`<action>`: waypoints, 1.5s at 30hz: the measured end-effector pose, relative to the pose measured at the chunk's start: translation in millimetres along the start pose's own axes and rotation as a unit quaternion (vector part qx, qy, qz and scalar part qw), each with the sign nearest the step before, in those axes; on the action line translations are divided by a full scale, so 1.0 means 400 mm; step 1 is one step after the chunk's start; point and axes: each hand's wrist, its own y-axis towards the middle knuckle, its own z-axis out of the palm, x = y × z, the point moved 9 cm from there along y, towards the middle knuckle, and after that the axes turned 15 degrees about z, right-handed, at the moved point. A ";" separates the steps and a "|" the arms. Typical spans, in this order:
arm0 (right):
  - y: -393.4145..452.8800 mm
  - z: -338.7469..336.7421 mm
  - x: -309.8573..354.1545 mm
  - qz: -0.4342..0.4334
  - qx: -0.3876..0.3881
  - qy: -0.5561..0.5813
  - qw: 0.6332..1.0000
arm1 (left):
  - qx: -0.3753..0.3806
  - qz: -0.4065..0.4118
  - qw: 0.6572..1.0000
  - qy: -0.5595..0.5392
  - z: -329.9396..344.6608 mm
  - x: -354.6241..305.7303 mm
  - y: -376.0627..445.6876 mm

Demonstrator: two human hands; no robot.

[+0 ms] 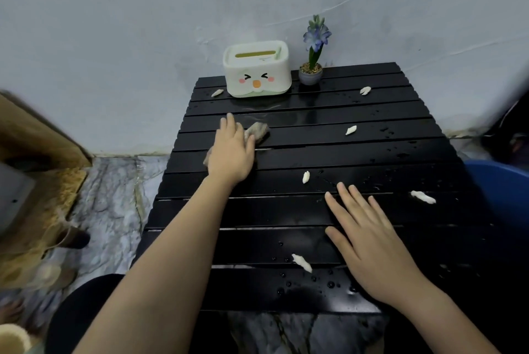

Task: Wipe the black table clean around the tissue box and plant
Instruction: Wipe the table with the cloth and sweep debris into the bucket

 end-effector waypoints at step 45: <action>-0.060 -0.015 -0.051 0.015 -0.016 0.037 0.999 | -0.020 -0.063 0.998 0.000 -0.082 0.103 -0.344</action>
